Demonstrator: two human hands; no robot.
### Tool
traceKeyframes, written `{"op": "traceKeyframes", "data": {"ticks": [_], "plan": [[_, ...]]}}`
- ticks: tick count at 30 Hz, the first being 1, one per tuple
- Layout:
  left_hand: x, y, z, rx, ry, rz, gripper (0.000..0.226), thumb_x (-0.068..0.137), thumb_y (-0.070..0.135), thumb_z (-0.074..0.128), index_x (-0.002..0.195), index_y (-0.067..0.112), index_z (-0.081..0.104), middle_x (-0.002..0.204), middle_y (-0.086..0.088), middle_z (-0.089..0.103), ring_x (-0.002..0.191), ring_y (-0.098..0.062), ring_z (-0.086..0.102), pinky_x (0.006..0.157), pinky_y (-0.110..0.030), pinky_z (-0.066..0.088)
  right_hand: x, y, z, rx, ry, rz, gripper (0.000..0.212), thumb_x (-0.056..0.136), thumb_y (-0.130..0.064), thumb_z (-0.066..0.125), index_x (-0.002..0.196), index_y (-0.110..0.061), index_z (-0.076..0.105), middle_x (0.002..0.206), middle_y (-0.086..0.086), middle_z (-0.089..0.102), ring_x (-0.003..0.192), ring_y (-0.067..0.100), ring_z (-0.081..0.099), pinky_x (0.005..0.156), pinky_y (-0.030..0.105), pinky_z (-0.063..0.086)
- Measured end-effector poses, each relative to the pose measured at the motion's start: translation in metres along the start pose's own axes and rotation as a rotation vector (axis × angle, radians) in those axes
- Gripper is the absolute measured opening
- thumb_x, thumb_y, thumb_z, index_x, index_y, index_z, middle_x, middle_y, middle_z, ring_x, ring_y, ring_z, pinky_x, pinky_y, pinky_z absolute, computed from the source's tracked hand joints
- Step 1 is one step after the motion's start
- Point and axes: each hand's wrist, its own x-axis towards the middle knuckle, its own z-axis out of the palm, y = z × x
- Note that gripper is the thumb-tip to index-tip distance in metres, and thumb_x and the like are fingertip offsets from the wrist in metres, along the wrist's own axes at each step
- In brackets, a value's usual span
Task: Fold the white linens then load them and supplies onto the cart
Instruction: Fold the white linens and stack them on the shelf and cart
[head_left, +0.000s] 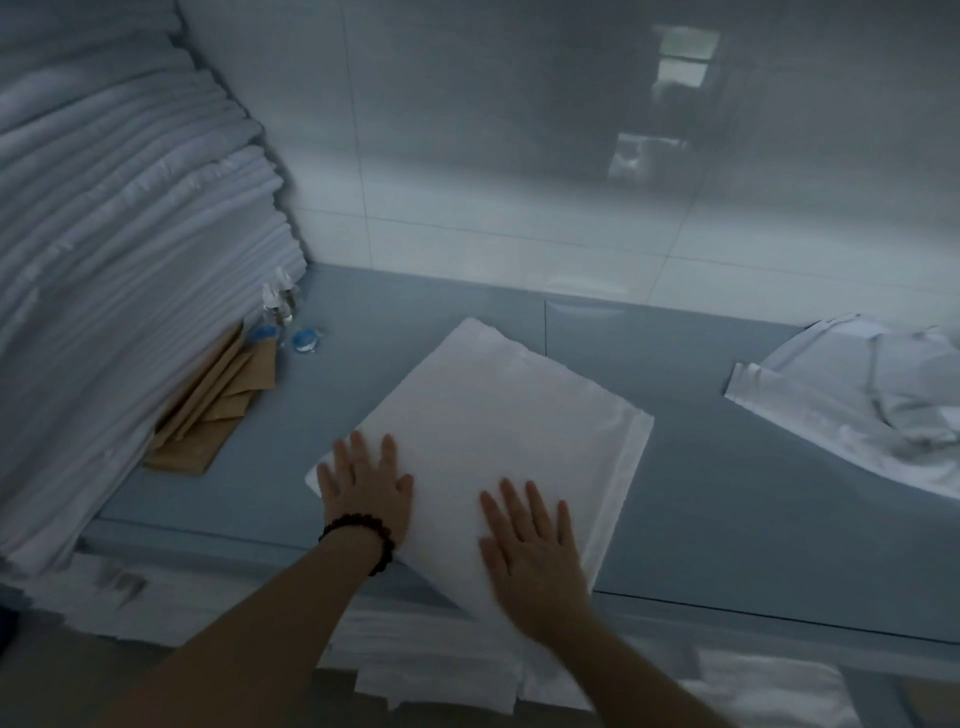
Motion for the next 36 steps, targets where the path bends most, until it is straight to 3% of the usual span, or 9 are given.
{"op": "traceKeyframes", "data": {"ticks": [3, 7, 9, 11, 14, 22, 26, 29, 36], "plan": [[-0.008, 0.019, 0.006, -0.144, 0.049, -0.128, 0.077, 0.095, 0.06, 0.019, 0.153, 0.017, -0.007, 0.159, -0.015, -0.015, 0.145, -0.034, -0.016, 0.116, -0.053, -0.007, -0.022, -0.056, 0.003, 0.118, 0.046, 0.128, 0.051, 0.095, -0.041, 0.028, 0.133, -0.024, 0.057, 0.14, 0.005, 0.052, 0.13, 0.032, 0.048, 0.105, 0.053, 0.019], [-0.005, 0.018, 0.015, -0.128, 0.163, -0.11, 0.083, 0.091, 0.066, 0.02, 0.153, 0.016, -0.003, 0.16, -0.015, -0.01, 0.146, -0.034, -0.011, 0.116, -0.054, -0.005, -0.01, -0.069, -0.003, 0.163, 0.101, 0.113, 0.047, 0.08, -0.034, 0.041, 0.113, -0.021, 0.071, 0.118, 0.002, 0.068, 0.108, 0.029, 0.065, 0.105, 0.051, 0.032], [-0.004, 0.015, 0.02, -0.111, 0.182, -0.096, 0.085, 0.089, 0.068, 0.018, 0.153, 0.016, -0.002, 0.16, -0.015, -0.009, 0.146, -0.035, -0.011, 0.115, -0.055, -0.005, 0.016, -0.049, -0.006, 0.191, 0.177, -0.024, 0.042, 0.087, -0.026, 0.047, 0.126, -0.022, 0.063, 0.131, 0.002, 0.061, 0.121, 0.025, 0.056, 0.108, 0.049, 0.035], [-0.002, 0.014, 0.022, -0.085, 0.19, -0.085, 0.086, 0.087, 0.069, 0.016, 0.153, 0.017, -0.002, 0.16, -0.015, -0.008, 0.146, -0.035, -0.011, 0.114, -0.055, -0.005, 0.047, -0.032, -0.014, 0.228, 0.022, -0.196, 0.047, 0.099, -0.03, 0.038, 0.146, -0.028, 0.037, 0.155, -0.001, 0.031, 0.145, 0.021, 0.023, 0.118, 0.045, 0.011], [-0.002, 0.014, 0.023, -0.067, 0.198, -0.083, 0.087, 0.086, 0.07, 0.015, 0.153, 0.017, -0.002, 0.16, -0.015, -0.009, 0.146, -0.036, -0.011, 0.115, -0.055, -0.005, 0.09, 0.003, -0.011, -0.021, -0.105, -0.34, 0.055, 0.1, -0.053, 0.021, 0.151, -0.039, 0.007, 0.161, -0.01, 0.001, 0.148, 0.014, -0.005, 0.117, 0.045, -0.008], [-0.004, 0.014, 0.02, -0.038, 0.179, -0.074, 0.087, 0.085, 0.071, 0.013, 0.153, 0.019, -0.004, 0.16, -0.014, -0.009, 0.146, -0.035, -0.012, 0.116, -0.054, -0.005, 0.149, 0.095, -0.026, -0.168, -0.071, 0.166, 0.058, 0.101, -0.047, 0.014, 0.154, -0.025, 0.004, 0.162, -0.005, 0.0, 0.148, 0.018, -0.006, 0.114, 0.058, -0.007], [-0.004, 0.013, 0.019, -0.032, 0.169, -0.075, 0.089, 0.082, 0.072, 0.008, 0.153, 0.02, -0.004, 0.16, -0.013, -0.01, 0.145, -0.034, -0.015, 0.116, -0.054, -0.006, 0.172, 0.012, -0.019, -0.059, 0.11, -0.263, 0.054, 0.102, -0.038, 0.027, 0.153, -0.026, 0.014, 0.162, -0.004, 0.006, 0.149, 0.016, -0.003, 0.115, 0.051, -0.007], [-0.003, 0.013, 0.018, -0.031, 0.148, -0.077, 0.089, 0.082, 0.073, 0.008, 0.152, 0.021, -0.007, 0.16, -0.012, -0.013, 0.145, -0.033, -0.017, 0.116, -0.055, -0.006, 0.189, -0.05, -0.008, -0.022, 0.006, -0.515, 0.051, 0.102, -0.038, 0.028, 0.152, -0.029, 0.019, 0.161, -0.006, 0.012, 0.148, 0.014, 0.003, 0.116, 0.051, -0.005], [-0.005, 0.014, 0.016, -0.022, 0.168, -0.084, 0.088, 0.083, 0.073, 0.01, 0.153, 0.021, -0.006, 0.16, -0.011, -0.013, 0.145, -0.032, -0.018, 0.116, -0.053, -0.009, 0.234, 0.038, -0.008, -0.146, 0.027, -0.219, 0.053, 0.101, -0.05, 0.016, 0.152, -0.035, 0.013, 0.161, -0.008, 0.008, 0.148, 0.01, 0.004, 0.118, 0.048, -0.001]]}}
